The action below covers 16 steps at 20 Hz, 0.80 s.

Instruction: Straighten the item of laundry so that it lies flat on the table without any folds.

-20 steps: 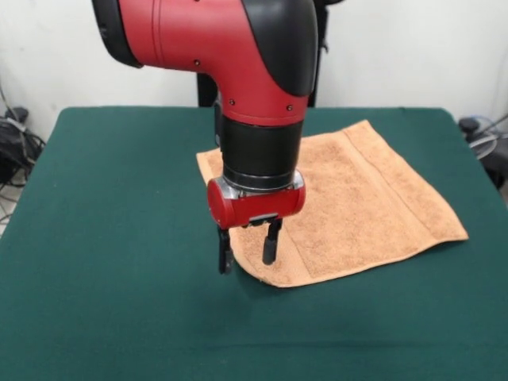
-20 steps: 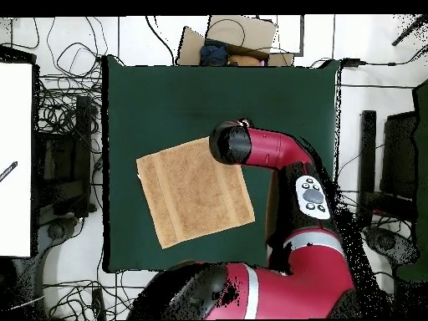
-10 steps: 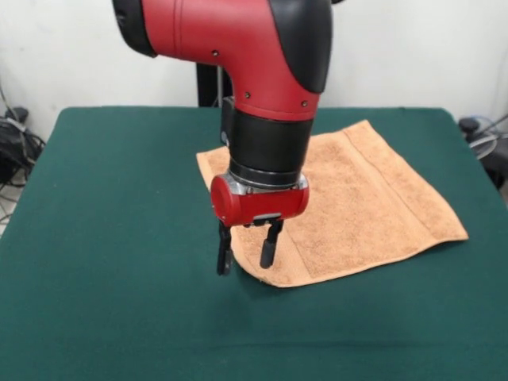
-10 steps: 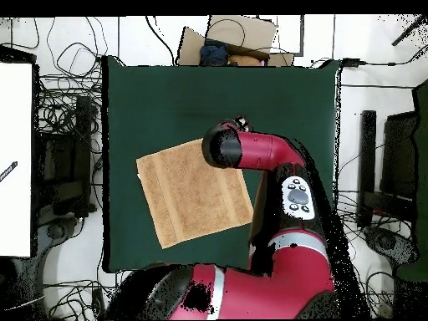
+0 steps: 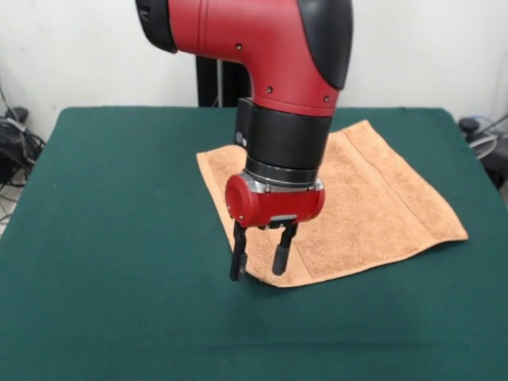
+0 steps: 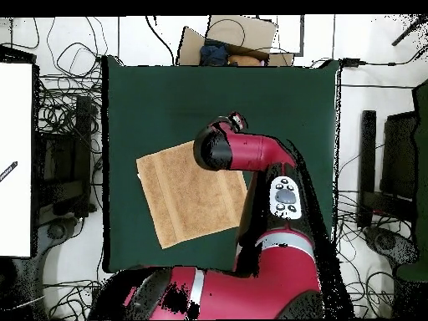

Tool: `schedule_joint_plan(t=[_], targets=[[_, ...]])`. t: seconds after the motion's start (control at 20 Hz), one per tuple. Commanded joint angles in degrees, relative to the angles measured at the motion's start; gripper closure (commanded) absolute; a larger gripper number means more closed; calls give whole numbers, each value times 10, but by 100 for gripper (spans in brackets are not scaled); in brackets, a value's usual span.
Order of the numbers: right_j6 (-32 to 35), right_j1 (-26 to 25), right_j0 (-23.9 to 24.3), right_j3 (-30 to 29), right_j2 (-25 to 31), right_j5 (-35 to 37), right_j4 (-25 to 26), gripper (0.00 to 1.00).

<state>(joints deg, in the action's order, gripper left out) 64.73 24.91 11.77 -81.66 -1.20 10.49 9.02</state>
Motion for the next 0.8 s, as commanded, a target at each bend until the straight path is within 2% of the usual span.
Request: schedule_joint_plan(t=[0.05, 0.45, 0.8], targets=[[124, -34, -12, -45, -21, -22, 13, 0], [120, -46, -7, -40, -19, -32, 16, 0], [113, -76, 3, -25, -14, -73, 22, 0]])
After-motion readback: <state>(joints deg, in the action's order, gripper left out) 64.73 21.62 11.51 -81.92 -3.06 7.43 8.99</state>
